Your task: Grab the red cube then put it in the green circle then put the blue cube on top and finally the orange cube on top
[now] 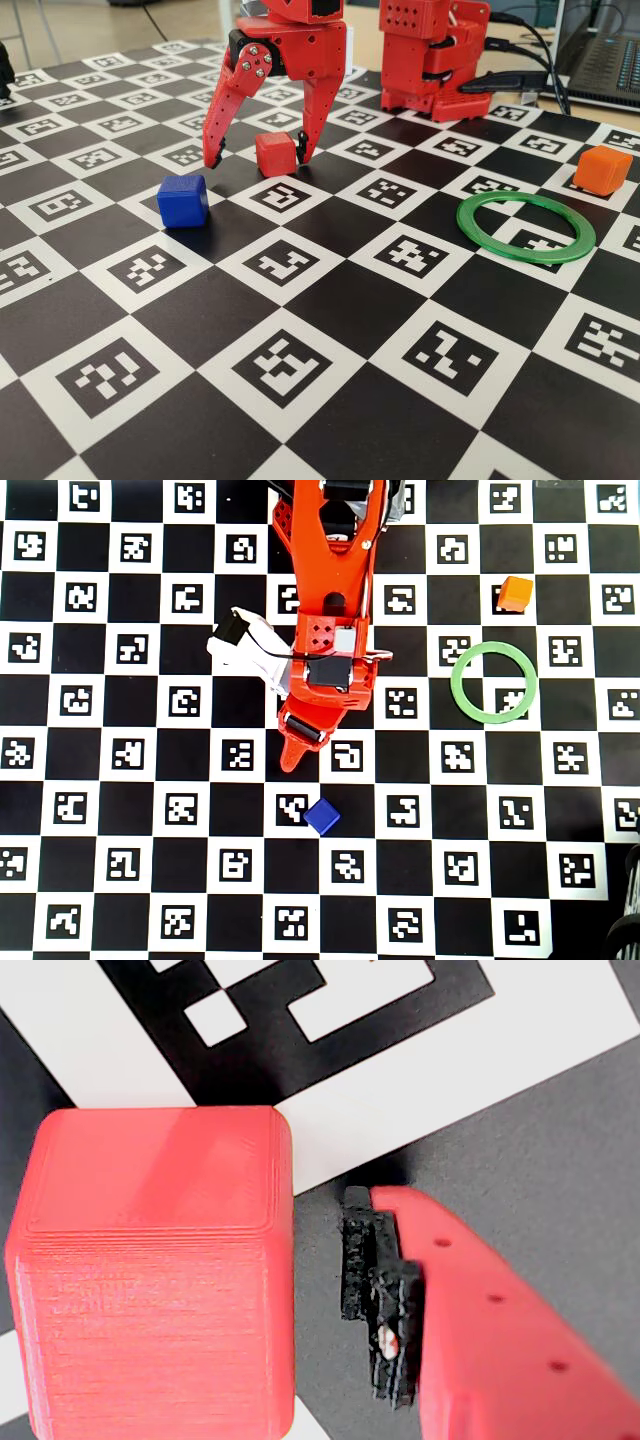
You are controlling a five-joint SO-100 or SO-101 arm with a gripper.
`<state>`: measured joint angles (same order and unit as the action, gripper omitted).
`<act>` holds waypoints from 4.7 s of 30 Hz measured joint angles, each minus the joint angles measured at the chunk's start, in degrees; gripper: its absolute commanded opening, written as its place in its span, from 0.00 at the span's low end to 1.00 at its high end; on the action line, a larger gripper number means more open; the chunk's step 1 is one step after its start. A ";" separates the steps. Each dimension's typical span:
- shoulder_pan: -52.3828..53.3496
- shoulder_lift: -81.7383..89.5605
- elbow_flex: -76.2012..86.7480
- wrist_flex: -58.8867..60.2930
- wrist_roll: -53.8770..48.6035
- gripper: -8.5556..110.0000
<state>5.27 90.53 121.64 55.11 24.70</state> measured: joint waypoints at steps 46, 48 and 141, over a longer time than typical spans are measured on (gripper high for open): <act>-8.17 6.06 -26.02 29.53 -5.71 0.15; -11.95 6.06 -27.25 30.85 -3.78 0.14; -51.24 -4.92 -11.51 2.20 18.11 0.15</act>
<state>-45.97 85.61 110.13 57.30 42.80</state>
